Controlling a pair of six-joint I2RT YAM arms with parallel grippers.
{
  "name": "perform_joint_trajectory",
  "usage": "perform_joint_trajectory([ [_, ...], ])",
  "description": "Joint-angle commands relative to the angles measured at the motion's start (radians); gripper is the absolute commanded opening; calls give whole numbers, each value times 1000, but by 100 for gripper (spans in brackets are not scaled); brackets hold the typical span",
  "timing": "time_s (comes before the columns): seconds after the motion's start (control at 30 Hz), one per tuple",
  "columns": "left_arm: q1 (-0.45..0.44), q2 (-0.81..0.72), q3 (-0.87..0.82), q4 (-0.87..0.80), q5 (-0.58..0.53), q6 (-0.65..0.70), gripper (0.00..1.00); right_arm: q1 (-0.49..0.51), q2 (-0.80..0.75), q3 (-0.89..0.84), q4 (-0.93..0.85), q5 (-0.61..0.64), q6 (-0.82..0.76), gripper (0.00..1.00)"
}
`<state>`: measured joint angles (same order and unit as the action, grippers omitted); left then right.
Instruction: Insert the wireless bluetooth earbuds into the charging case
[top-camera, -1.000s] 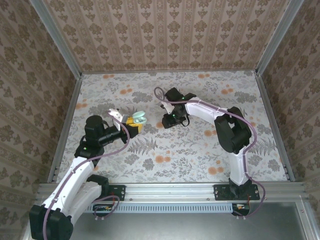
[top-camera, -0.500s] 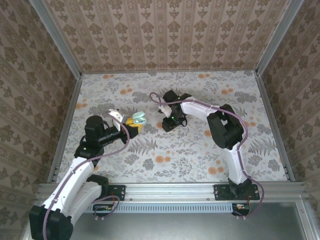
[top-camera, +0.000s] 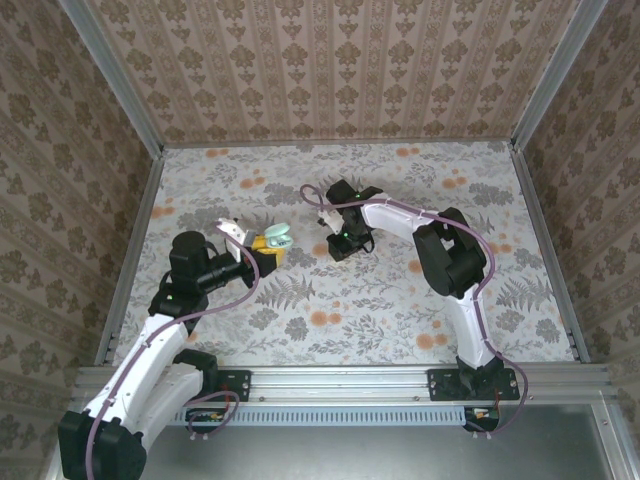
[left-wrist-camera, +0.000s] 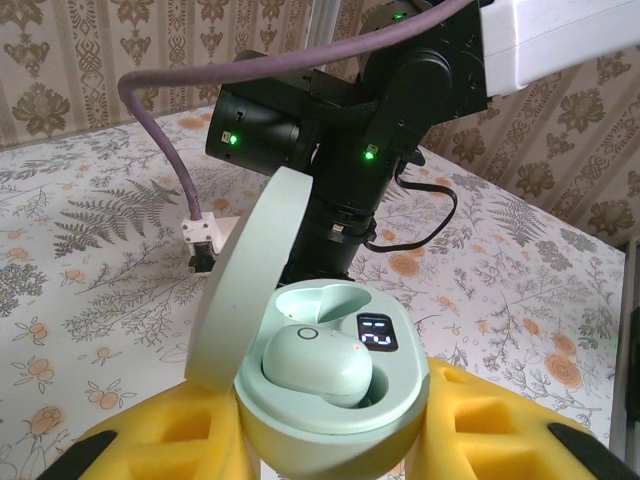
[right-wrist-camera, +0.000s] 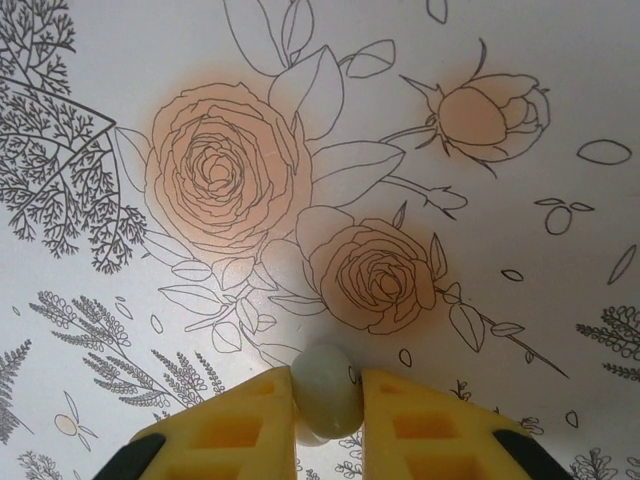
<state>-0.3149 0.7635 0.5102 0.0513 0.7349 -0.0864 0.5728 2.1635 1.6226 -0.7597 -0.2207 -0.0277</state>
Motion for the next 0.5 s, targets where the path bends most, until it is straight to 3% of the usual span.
perform_joint_trajectory([
  [0.0, -9, -4, 6, 2, 1, 13, 17, 0, -9, -19, -12, 27, 35, 16],
  [0.2, -9, 2, 8, 18, 17, 9, 17, -1, -118, -52, -23, 54, 102, 15],
  [0.47, -20, 41, -2, 110, 62, -4, 17, 13, -386, -110, -62, 163, 171, 14],
])
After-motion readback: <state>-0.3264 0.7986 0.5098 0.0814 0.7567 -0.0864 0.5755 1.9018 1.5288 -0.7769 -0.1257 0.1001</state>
